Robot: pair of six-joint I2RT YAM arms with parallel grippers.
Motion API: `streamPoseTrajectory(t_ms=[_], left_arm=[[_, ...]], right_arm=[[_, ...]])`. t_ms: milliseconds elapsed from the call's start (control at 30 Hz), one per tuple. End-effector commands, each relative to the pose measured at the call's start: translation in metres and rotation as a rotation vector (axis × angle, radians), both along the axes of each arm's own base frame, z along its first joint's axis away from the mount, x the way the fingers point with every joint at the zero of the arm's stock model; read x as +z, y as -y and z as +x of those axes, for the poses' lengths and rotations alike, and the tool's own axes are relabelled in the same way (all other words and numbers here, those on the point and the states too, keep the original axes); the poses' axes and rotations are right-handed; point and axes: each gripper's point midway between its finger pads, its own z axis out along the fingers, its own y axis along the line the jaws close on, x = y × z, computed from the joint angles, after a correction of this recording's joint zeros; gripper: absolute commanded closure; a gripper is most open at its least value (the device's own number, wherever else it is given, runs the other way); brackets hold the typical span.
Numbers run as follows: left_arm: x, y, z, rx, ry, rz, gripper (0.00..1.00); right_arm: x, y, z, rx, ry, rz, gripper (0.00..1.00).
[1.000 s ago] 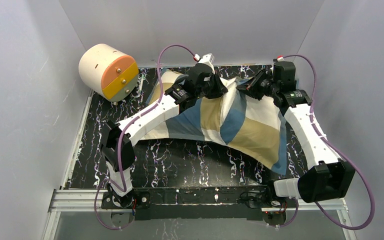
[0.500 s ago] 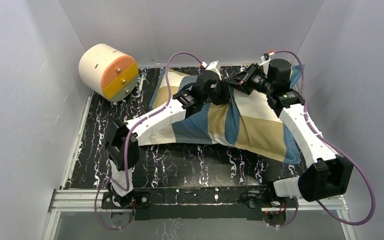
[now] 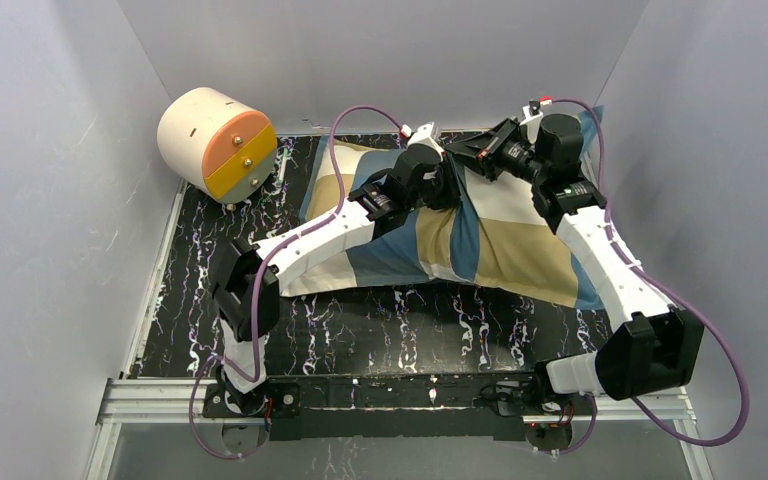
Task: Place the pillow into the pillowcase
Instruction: Stuff the pillow into the pillowcase.
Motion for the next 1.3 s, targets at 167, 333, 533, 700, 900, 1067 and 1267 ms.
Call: streamPoseTrajectory(t_ms=[167,333,533,700,900,1067,1267], left_arm=[[0.024,-0.022,-0.009,0.031,0.029,-0.004,1.0],[0.092,-0.036,-0.005,0.067,0.082,-0.208,1.0],[0.169,-0.024,-0.018,-0.005,0.17,-0.385,1.0],[0.182,-0.012,-0.027,-0.037,0.215,-0.442,1.0],[0.17,0.021,-0.049,-0.139,0.211,-0.377,1.0],[0.104,-0.012,-0.041,-0.058,0.153,-0.103,0.82],[0.054,-0.096,-0.021,0.03,0.059,0.023,0.58]], right_arm=[[0.018,0.022,-0.006,-0.024,0.128,-0.228,0.99],[-0.026,0.033,0.003,-0.049,0.036,-0.267,0.99],[-0.022,0.029,0.016,-0.062,0.0,-0.237,0.99],[-0.024,0.023,0.02,-0.098,-0.03,-0.231,0.99],[-0.036,-0.002,0.021,-0.039,-0.034,-0.259,0.99],[-0.052,0.019,0.02,-0.078,-0.054,-0.414,0.83],[-0.048,0.072,0.0,-0.183,-0.051,-0.593,0.68]])
